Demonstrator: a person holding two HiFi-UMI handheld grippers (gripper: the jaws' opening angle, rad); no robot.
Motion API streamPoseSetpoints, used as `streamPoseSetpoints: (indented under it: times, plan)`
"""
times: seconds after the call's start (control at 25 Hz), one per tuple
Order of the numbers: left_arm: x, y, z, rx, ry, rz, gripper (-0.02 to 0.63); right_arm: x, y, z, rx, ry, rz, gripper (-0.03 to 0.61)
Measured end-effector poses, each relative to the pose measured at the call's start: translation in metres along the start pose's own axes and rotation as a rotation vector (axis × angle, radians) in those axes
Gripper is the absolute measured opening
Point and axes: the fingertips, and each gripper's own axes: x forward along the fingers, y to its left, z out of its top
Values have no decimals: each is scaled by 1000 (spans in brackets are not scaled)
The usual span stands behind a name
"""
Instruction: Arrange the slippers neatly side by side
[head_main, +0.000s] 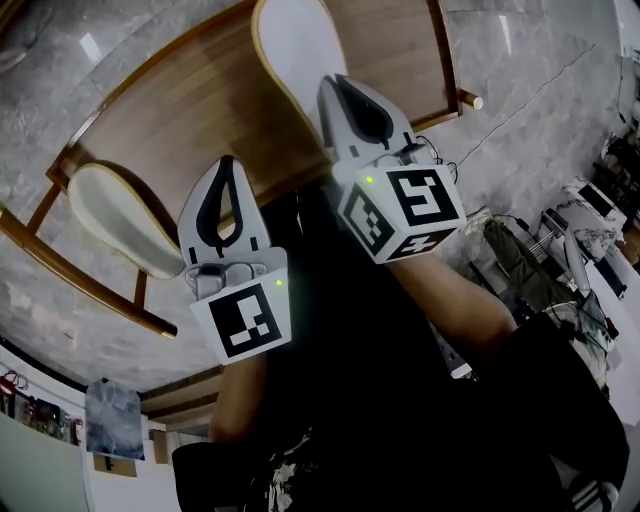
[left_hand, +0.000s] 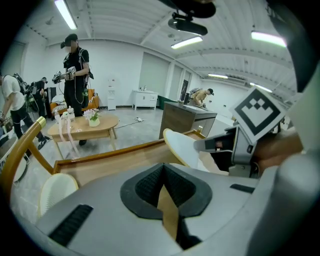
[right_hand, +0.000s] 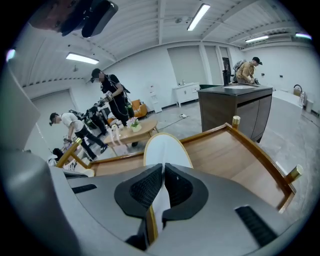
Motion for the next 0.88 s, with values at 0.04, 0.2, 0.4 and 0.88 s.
streamPoseSetpoints:
  times: [0.04,0.2,0.4,0.88]
  plan:
    - [-1,0,-2,-5,7,-2,2,2,-1,-3,0,4,-5,11]
    - [-3,5,-7,-14,20,14,3,13,-3,-9,12,17,-9,11]
    - [-4,6,-11,-15,22,19,2,20,-2,-13,20,23,-8,11]
    - [-8,11,-19,-8,31,32,2,32,3,-39,28,65,-8,11]
